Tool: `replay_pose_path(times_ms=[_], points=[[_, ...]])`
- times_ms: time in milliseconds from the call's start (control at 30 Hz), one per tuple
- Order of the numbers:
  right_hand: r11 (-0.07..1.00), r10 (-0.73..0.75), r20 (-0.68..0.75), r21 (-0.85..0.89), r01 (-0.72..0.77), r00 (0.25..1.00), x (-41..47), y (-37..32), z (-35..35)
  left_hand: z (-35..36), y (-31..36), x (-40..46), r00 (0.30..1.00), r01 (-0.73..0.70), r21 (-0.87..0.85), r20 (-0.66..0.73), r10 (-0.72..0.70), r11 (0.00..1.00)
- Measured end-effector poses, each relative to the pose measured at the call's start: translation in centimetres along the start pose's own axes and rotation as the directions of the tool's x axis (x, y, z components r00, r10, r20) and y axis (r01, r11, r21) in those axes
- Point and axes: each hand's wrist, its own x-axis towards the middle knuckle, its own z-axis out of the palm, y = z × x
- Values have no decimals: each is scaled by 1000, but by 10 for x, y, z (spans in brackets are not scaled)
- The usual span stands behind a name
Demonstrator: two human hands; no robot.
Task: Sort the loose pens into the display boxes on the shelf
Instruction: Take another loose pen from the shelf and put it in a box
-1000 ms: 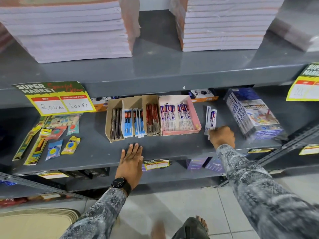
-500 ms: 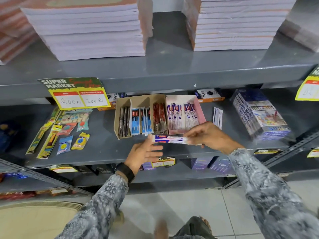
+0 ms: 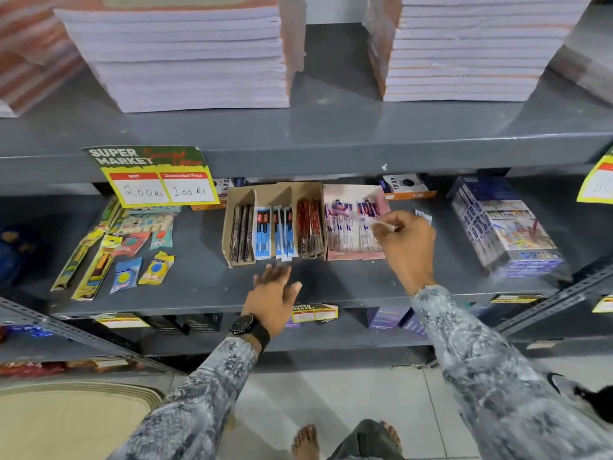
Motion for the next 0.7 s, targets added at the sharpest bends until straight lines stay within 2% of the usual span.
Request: replay_pose_path(times_ms=[33, 67, 133, 200, 233, 300, 333, 400, 467, 533, 567, 700], points=[[986, -99, -67, -143, 88, 993, 5, 2, 8, 8, -9, 1, 998, -27, 133, 65, 19, 991], [956, -172, -72, -253, 149, 982, 8, 7, 15, 17, -14, -1, 994, -62, 238, 101, 39, 969], [915, -155, 102, -361, 181, 983, 13, 15, 29, 28, -24, -3, 994, -93, 334, 88, 67, 938], [890, -105, 307, -396, 227, 946, 9, 24, 34, 32, -29, -3, 995, -93, 322, 67, 75, 942], [876, -130, 336, -402, 267, 933, 7, 28, 33, 33, -30, -2, 995, -98, 317, 58, 84, 943], [851, -185, 284, -433, 298, 941, 0, 38, 26, 33, -29, -3, 994, -111, 330, 26, 109, 937], [854, -206, 205, -441, 278, 957, -3, 45, 22, 34, -29, -4, 993, -114, 336, 13, 116, 935], [896, -136, -3, -428, 121, 991, -7, 59, 13, 36, -29, -5, 994, -107, 347, 10, 110, 932], [912, 63, -151, -392, -118, 986, -4, 73, 3, 37, -28, -5, 994, -103, 352, 6, 108, 930], [849, 276, -161, -422, -319, 948, 0, 86, -3, 37, -27, -4, 994, -107, 351, 3, 113, 930], [813, 338, -142, -454, -364, 930, 2, 90, -5, 38, -27, -4, 993, -109, 352, 5, 115, 930], [785, 451, -128, -414, -461, 883, 12, 91, -8, 38, -29, -5, 992, -120, 338, -6, 129, 933]])
